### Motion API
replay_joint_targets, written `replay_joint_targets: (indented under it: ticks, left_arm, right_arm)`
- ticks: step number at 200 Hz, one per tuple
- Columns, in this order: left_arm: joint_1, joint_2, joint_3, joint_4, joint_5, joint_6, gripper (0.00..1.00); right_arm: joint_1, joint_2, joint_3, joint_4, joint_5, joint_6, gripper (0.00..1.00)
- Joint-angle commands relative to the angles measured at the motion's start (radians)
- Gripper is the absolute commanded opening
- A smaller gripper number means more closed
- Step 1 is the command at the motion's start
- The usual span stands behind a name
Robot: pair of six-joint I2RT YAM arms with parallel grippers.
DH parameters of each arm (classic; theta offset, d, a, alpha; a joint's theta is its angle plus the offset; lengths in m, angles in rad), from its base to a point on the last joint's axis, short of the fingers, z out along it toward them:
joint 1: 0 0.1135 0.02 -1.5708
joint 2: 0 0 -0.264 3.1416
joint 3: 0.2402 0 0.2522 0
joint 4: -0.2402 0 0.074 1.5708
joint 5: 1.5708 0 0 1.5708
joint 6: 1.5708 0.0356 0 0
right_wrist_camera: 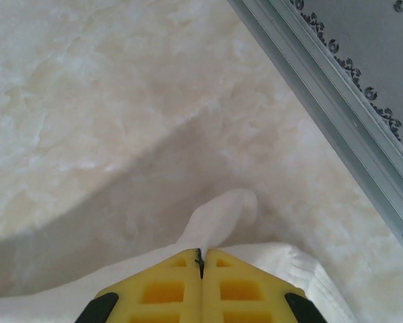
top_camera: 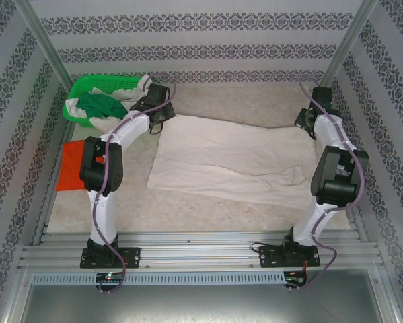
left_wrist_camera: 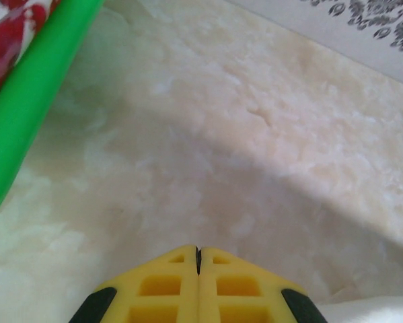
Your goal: Fold and stack the t-shirts
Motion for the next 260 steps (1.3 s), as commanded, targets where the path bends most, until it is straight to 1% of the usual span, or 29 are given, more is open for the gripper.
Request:
replay_joint_targets:
  ticks: [1,46,96,119,178,217,260]
  left_arm:
    - [0.015,-0.070,-0.070,0.075,0.002,0.002,0.00]
    - [0.021,-0.164,-0.220,0.116,0.009,-0.022,0.00]
    - [0.042,-0.250,-0.324,0.100,0.019,-0.015,0.00]
    - [0.061,-0.297,-0.381,0.098,0.049,-0.027,0.00]
    - [0.062,-0.395,-0.476,0.087,0.104,-0.053,0.00]
    - [0.063,-0.452,-0.550,0.077,0.131,-0.081,0.00]
    - [0.070,-0.512,-0.619,0.068,0.163,-0.105,0.00]
  right_arm:
    - [-0.019,-0.078,-0.040,0.037,0.013,0.017,0.00]
    - [-0.026,-0.166,-0.137,0.032,0.036,0.021,0.00]
    - [-0.027,-0.282,-0.258,0.008,-0.001,0.031,0.00]
    - [-0.028,-0.345,-0.318,-0.015,0.007,0.038,0.00]
    - [-0.031,-0.504,-0.446,-0.077,0.047,0.095,0.00]
    - [-0.036,-0.572,-0.476,-0.128,0.016,0.116,0.00]
    - [-0.039,-0.634,-0.508,-0.177,0.035,0.113,0.00]
